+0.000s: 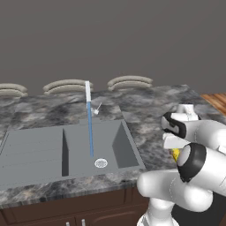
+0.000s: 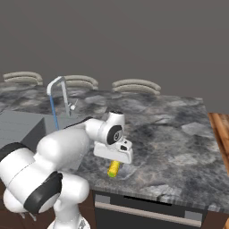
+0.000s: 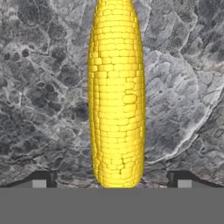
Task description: Turn on the sink faucet. Then move the corn from the counter to the sink. Turn off the sink. Move the vegetable from the sink to the pot next to the stove. Finally move the pot to the rear center burner.
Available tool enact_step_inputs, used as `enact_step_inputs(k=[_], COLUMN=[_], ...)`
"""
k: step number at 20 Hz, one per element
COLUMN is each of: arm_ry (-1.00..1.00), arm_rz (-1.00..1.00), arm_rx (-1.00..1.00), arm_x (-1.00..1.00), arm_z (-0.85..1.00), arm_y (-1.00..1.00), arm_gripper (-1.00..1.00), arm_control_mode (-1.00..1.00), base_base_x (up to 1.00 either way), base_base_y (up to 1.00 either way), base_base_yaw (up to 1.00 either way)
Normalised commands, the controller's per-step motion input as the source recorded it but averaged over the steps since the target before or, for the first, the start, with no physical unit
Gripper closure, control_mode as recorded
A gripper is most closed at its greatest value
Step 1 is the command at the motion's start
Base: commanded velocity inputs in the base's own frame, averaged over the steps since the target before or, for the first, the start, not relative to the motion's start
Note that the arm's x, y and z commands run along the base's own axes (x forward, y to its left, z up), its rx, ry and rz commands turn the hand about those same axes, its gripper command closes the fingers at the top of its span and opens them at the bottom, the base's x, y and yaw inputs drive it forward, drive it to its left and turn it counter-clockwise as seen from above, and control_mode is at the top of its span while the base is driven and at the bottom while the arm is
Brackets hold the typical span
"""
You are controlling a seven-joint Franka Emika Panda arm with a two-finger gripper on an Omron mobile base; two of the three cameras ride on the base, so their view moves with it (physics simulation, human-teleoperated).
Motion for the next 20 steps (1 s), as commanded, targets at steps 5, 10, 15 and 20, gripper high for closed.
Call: enact_step_inputs(k=[5, 10, 15, 20], arm_ry=[0.04, 0.01, 0.0, 0.01], arm_rz=[0.01, 0.0, 0.02, 0.0], arm_rx=[0.0, 0.0, 0.0, 0.0], arm_x=[0.15, 0.13, 0.07, 0.01], arm_z=[-0.26, -0.27, -0.24, -0.07], arm_y=[-0.03, -0.07, -0.11, 0.0], arm_gripper=[-1.0, -1.0, 1.0, 1.0], arm_control_mode=[-1.0, -1.0, -1.0, -1.0], base_base_x=[0.0, 0.0, 0.0, 0.0], base_base_y=[0.0, 0.0, 0.0, 0.0], base_base_yaw=[0.0, 0.0, 0.0, 0.0])
